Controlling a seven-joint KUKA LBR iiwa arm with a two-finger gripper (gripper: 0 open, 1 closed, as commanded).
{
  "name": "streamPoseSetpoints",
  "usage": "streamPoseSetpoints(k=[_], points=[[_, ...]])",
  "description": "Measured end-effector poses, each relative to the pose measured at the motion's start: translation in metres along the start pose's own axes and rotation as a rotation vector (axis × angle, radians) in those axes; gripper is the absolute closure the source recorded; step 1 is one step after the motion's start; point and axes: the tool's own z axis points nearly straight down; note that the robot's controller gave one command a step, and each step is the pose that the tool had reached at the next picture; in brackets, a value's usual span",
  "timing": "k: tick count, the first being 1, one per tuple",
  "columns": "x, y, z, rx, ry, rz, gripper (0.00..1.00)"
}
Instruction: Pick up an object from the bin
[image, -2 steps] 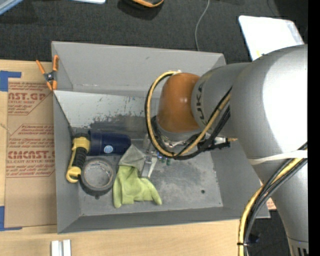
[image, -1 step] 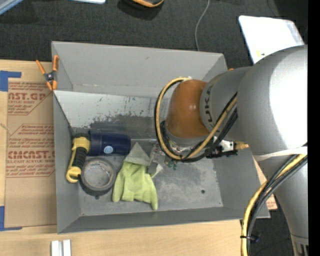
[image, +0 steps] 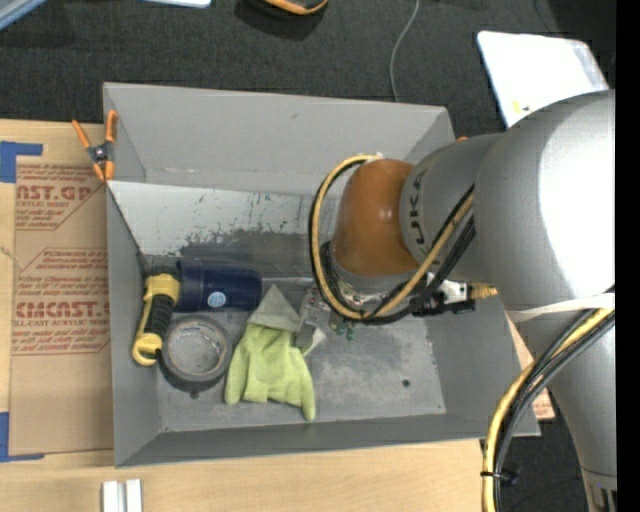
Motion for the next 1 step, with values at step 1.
streamPoseSetpoints(k=[1], points=[[0.0034,-0.0043,-0.0723,0.001,0.004,-0.015,1.00]])
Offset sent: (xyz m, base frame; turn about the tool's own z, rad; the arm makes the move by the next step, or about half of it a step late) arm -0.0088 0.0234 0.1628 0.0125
